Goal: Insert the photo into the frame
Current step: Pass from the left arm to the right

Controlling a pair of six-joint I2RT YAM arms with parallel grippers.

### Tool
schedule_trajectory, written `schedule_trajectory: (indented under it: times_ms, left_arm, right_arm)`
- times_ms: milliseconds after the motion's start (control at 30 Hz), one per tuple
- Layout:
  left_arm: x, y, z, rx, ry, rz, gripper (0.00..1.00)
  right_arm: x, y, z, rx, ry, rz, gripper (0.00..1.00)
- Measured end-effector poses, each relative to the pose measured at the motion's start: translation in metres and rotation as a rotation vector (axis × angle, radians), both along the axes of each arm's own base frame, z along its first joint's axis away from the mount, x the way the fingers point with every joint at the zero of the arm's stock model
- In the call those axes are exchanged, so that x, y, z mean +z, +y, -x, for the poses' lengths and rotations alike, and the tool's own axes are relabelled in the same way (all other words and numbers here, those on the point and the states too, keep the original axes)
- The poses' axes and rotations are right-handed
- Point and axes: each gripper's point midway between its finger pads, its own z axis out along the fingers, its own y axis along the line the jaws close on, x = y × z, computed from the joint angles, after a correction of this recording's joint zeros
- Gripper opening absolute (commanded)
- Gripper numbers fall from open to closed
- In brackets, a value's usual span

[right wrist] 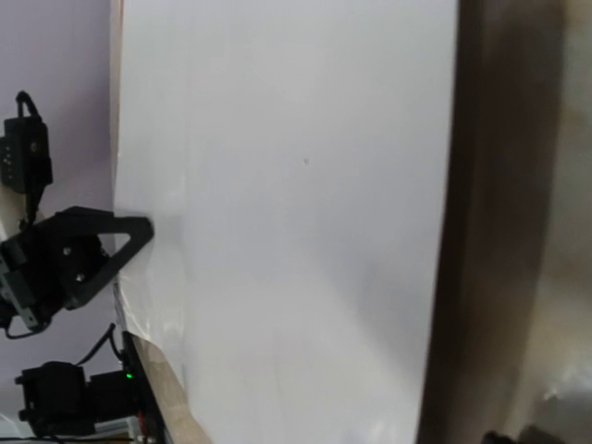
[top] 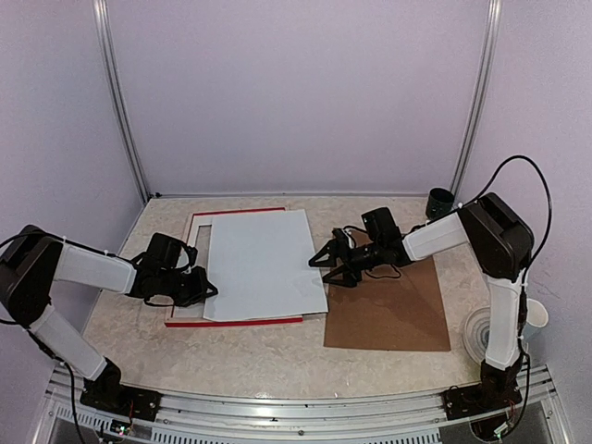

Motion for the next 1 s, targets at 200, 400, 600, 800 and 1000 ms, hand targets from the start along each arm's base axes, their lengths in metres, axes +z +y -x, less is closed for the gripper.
schedule_trajectory:
  times_ms: [200, 400, 600, 800, 1000]
  left_arm:
    - [-0.001, 0.002, -0.001, 0.001, -0.005, -0.012, 0.03]
    - [-0.002, 0.003, -0.002, 0.003, -0.009, -0.021, 0.05]
    - [-0.002, 0.003, -0.002, 0.002, -0.012, -0.025, 0.08]
    - [-0.002, 0.004, -0.002, 0.003, -0.014, -0.029, 0.15]
    - [-0.002, 0.008, -0.004, 0.016, -0.014, -0.032, 0.22]
  right_arm:
    - [0.005, 0.007, -0.005, 0.013, -0.006, -0.048, 0.80]
    - [0.003, 0.013, -0.010, 0.019, -0.002, -0.070, 0.76]
    - [0.003, 0.017, -0.011, 0.030, 0.003, -0.086, 0.60]
    - [0.007, 0.020, -0.012, 0.044, -0.001, -0.117, 0.47]
    - [0.005, 0.023, -0.011, 0.057, 0.001, -0.146, 0.26]
